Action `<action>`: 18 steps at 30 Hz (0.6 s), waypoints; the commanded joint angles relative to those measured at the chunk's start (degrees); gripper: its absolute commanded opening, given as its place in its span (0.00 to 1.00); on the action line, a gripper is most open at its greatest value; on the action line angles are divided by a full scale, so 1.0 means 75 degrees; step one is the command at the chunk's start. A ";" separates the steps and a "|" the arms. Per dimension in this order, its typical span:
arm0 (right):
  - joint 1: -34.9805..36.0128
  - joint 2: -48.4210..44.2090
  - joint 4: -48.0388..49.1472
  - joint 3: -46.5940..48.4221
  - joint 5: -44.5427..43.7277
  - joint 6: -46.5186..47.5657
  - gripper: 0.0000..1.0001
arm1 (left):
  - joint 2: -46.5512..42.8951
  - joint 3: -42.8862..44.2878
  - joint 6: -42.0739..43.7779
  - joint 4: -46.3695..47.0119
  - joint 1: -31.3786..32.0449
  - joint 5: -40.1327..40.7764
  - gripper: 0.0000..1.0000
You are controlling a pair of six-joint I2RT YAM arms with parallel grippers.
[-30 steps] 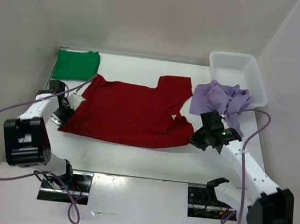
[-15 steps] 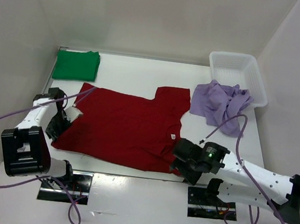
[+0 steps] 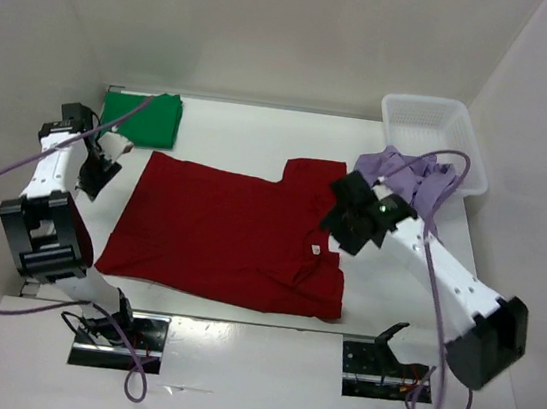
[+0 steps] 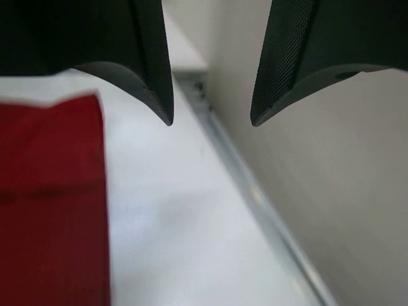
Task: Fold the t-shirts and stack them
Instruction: Fold the flattened tshirt in 1/3 of the way
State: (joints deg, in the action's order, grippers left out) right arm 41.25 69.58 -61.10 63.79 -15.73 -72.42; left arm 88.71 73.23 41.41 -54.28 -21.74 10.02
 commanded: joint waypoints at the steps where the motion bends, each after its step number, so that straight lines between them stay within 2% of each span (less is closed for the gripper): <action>1: -0.1806 0.0997 0.2387 -0.0068 0.0127 0.3841 0.63 | 0.0968 0.0314 -0.0879 0.0578 0.0249 -0.1405 0.60; 3: -0.2276 0.1876 0.2673 0.0189 0.0128 0.4310 0.62 | 0.1377 0.0314 -0.1172 0.0989 0.0343 -0.1489 0.60; 5: -0.2348 0.2717 0.3058 0.0493 0.0058 0.5037 0.62 | 0.1659 0.0314 -0.1559 0.1377 0.0461 -0.1559 0.62; 7: -0.2348 0.3247 0.3306 0.0693 0.0396 0.5598 0.66 | 0.1976 0.0314 -0.1851 0.1658 0.0543 -0.1757 0.63; 9: -0.2419 0.3983 0.3483 0.0974 0.0596 0.5788 0.67 | 0.2140 0.0314 -0.1923 0.1730 0.0543 -0.1944 0.65; 13: -0.2419 0.4480 0.3810 0.1057 0.1099 0.5895 0.67 | 0.2317 0.0220 -0.1923 0.2045 0.0683 -0.2379 0.67; 18: -0.2488 0.4340 0.4289 0.0484 0.1357 0.5965 0.69 | 0.2656 0.0056 -0.2076 0.2351 0.0836 -0.2449 0.67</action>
State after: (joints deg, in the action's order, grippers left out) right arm 23.11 103.61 -34.37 68.75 -7.68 -30.22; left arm 106.45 74.24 27.75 -39.11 -16.16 -5.37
